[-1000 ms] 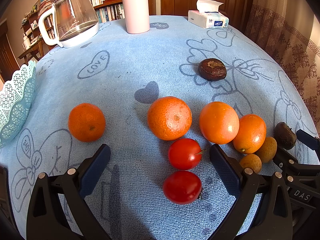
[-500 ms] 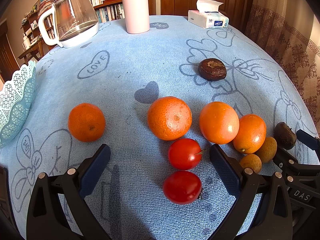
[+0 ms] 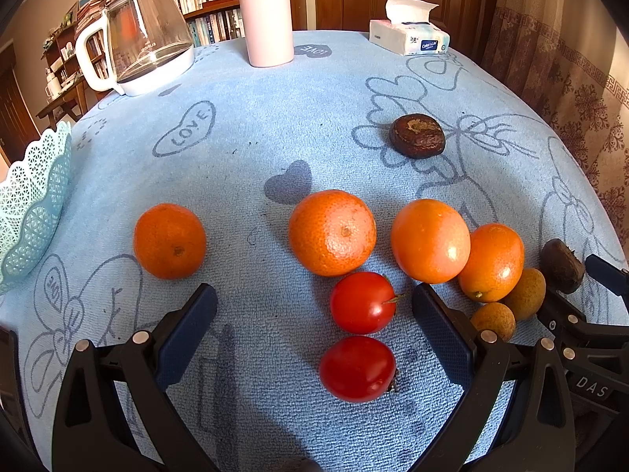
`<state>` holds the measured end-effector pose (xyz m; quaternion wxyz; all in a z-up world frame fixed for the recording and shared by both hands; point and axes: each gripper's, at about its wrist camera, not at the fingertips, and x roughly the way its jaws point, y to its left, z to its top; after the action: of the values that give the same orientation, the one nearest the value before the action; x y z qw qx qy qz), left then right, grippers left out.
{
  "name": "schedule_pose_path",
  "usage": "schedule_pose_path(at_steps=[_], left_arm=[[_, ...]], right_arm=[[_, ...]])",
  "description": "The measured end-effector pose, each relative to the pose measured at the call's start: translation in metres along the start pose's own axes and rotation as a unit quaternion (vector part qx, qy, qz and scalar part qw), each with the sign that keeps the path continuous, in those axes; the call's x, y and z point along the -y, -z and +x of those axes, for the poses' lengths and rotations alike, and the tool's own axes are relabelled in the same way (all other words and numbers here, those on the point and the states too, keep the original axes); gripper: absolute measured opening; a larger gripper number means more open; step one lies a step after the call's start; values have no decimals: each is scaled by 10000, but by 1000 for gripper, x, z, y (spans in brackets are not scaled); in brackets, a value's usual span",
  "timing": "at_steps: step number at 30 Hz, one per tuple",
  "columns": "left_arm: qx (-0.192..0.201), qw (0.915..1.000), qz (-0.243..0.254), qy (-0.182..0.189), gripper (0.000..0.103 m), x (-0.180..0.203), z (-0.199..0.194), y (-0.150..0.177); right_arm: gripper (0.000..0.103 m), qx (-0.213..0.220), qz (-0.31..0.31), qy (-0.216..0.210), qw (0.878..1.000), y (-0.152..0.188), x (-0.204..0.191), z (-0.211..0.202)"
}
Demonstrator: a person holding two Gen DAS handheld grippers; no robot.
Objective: Organize fruits
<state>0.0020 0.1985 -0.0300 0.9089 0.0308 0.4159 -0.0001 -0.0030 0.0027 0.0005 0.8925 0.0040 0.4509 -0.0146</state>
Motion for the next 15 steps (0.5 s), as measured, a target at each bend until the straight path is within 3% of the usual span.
schedule_pose_path(at_steps=[15], left_arm=[[-1,9999,-55,105,101,-2,2,-1]], right_arm=[[98,-52,63,-70,9999,-1,5,0]])
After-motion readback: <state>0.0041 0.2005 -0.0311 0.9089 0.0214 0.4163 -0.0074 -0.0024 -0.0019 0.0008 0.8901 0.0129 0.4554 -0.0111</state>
